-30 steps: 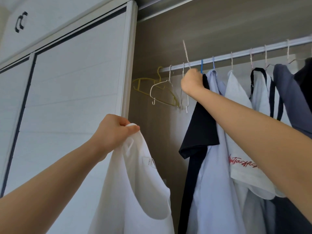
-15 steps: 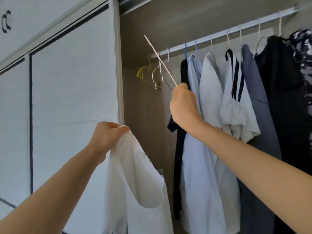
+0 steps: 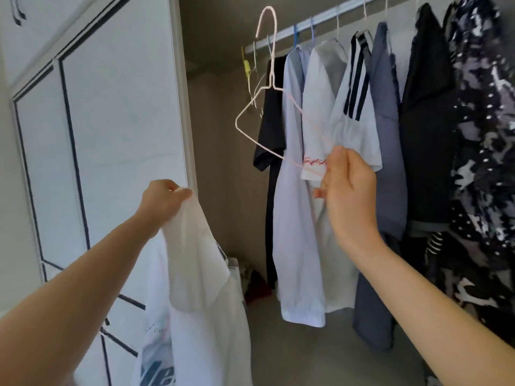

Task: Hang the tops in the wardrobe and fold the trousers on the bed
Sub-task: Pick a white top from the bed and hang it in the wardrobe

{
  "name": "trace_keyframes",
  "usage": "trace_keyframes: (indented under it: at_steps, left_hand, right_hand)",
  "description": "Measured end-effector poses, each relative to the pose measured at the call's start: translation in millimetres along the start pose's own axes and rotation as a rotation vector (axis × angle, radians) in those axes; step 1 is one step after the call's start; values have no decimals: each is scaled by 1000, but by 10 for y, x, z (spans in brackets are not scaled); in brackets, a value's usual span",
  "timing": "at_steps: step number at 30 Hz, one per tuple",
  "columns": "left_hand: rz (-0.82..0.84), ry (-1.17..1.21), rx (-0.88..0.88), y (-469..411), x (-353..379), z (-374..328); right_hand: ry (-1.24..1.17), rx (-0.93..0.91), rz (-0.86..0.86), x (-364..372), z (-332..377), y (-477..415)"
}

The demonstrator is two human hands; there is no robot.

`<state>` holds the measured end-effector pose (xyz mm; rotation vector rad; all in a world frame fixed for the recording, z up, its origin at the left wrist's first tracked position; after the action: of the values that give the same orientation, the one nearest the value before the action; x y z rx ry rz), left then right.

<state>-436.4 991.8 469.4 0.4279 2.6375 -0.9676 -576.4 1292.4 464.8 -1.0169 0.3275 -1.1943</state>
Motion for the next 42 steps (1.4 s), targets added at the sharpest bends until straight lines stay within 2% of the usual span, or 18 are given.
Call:
trace_keyframes:
  at_steps: [5, 11, 20, 26, 32, 36, 40, 42]
  left_hand:
    - [-24, -53, -15, 133, 0, -72]
    - [-18, -34, -83, 284, -77, -80]
    - [45, -52, -154, 383, -166, 146]
    - [64, -23, -209, 450, -271, 348]
    - [134, -175, -145, 463, -79, 218]
    - [132, -116, -100, 481, -3, 181]
    - [261, -89, -21, 581, 252, 9]
    - [272, -57, 5, 621, 319, -102]
  right_hand:
    - [-181, 58, 23, -443, -43, 125]
    - [-446, 440, -54, -781, -556, 196]
    - [-458, 653, -74, -842, -1115, 458]
    - [-330, 657, 10, -761, -1282, 604]
    - [-274, 637, 47, -546, -1270, 727]
    - [-227, 615, 92, -518, -1278, 692]
    - [-132, 515, 222, -324, -1232, 781]
    - [-153, 521, 205, -268, -1251, 861]
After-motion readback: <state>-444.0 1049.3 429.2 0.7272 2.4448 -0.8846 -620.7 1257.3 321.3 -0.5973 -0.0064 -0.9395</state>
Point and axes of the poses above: each hand's wrist, its own y-axis away from the middle knuckle, its own x-axis out of the palm, z = x × y, the point moved 5 cm from there along -y, towards the middle knuckle, and after that the axes turned 2 degrees about x, right-handed, at the moved point
